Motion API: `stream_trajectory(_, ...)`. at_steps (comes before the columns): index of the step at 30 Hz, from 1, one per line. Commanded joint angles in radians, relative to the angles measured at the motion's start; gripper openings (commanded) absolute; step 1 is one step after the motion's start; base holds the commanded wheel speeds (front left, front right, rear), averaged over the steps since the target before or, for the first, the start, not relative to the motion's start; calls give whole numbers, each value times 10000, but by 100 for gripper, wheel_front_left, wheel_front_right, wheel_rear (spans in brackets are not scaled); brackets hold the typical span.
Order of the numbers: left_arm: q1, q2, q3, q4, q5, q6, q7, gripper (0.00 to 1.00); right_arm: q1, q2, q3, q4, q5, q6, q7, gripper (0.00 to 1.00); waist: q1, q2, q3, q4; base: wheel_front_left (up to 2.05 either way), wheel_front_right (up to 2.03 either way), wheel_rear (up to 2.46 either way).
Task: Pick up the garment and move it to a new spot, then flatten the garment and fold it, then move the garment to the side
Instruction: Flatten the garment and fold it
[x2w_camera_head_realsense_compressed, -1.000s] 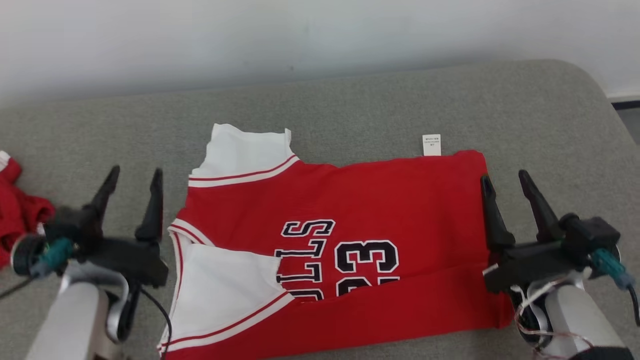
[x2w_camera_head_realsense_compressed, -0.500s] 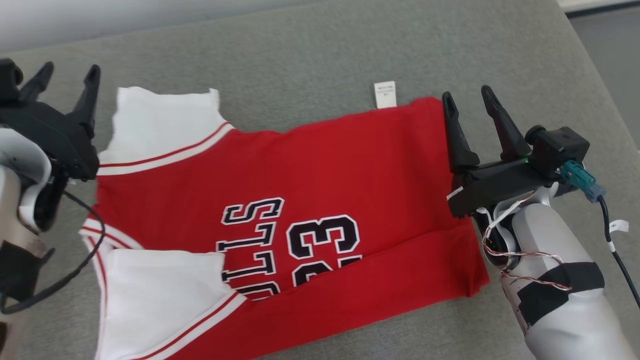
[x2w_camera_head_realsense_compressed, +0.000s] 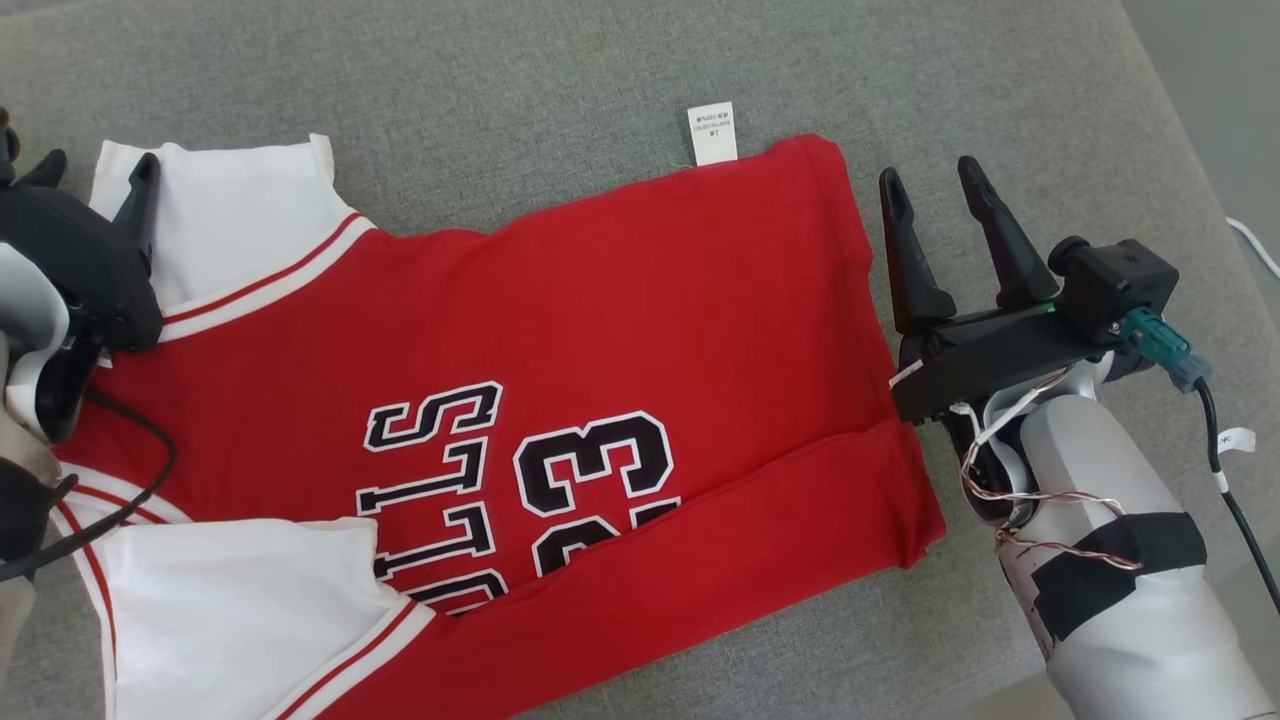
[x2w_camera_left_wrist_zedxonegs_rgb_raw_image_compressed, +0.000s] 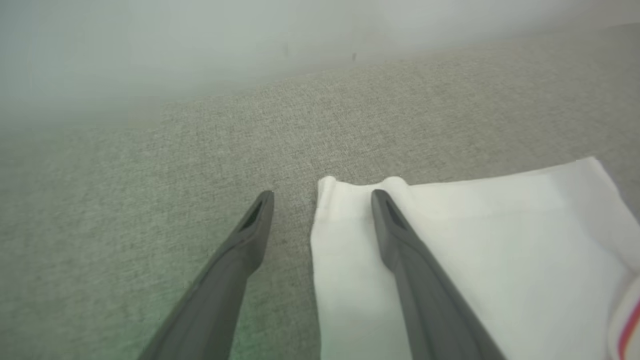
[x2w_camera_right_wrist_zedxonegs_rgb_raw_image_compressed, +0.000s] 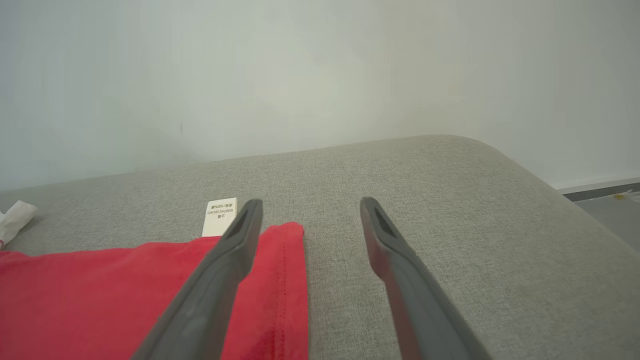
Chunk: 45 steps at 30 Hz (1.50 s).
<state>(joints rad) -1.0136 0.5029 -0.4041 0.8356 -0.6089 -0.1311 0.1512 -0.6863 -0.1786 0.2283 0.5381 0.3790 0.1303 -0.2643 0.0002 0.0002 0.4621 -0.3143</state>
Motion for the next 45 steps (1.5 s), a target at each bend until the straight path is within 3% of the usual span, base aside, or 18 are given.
stream_trajectory(1, -153, -4, -57, 103, 46, 22, 21, 100, -113, -9, 1, -11, 47, 4, -17, 100, -2, -2, 70, -29, 0, 0, 0)
stream_trajectory(7, -515, -181, -496, 494, -96, 16, 390, 100, -231, 35, 90, 85, -69, 4, -17, 100, -2, -2, 81, 27, 0, 0, 0)
stream_trajectory(8, -562, -184, -573, 475, -82, 16, 313, 45, -241, 29, 122, 126, -81, 4, -17, 100, -2, -2, 69, 42, 0, 0, 0)
stream_trajectory(9, -584, -202, -657, 479, -98, 15, 275, 5, -262, 4, 162, 206, -82, 4, -17, 100, -2, -2, 47, 64, 0, 0, 0)
stream_trajectory(10, -597, -225, -735, 481, -157, 15, 258, 0, -291, -21, 189, 297, -53, 4, -17, 100, -2, -2, 18, 88, 0, 0, 0)
stream_trajectory(14, -738, -80, -1115, 350, -285, 15, -365, 0, -788, -238, 636, 1201, -39, 4, -17, 100, -2, -2, -179, 322, 0, 0, 0)
stream_trajectory(17, -769, -183, -1418, 50, -306, 16, -1074, 0, -1427, -493, 971, 2614, 223, 4, 2, 100, -2, -2, -298, 727, 0, 0, 0)
stream_trajectory(28, -880, -535, -2120, -460, -561, 15, -1644, 0, -2974, -742, 1783, 4972, 942, 4, 501, 100, -2, -2, -171, 1458, 0, 0, 0)
stream_trajectory(31, -976, -611, -2243, -457, -630, 15, -1715, 0, -3283, -729, 1889, 5451, 1118, 4, 753, 69, -2, -2, -99, 1555, 0, 0, 0)
stream_trajectory(32, -995, -627, -2276, -451, -654, 15, -1741, 0, -3383, -710, 1851, 5638, 1240, 4, 838, 42, -2, -2, -79, 1579, 0, 0, 0)
stream_trajectory(34, -1033, -647, -2351, -423, -693, 15, -1784, 0, -3537, -623, 1875, 5904, 1377, 4, 986, 0, -2, -2, -41, 1622, 0, 0, 0)
stream_trajectory(45, -1433, -507, -2377, -143, -921, 16, -2419, 0, -4206, -844, 2066, 6346, 1559, 3, 308, 0, -2, -2, -56, 1755, 0, 0, 0)
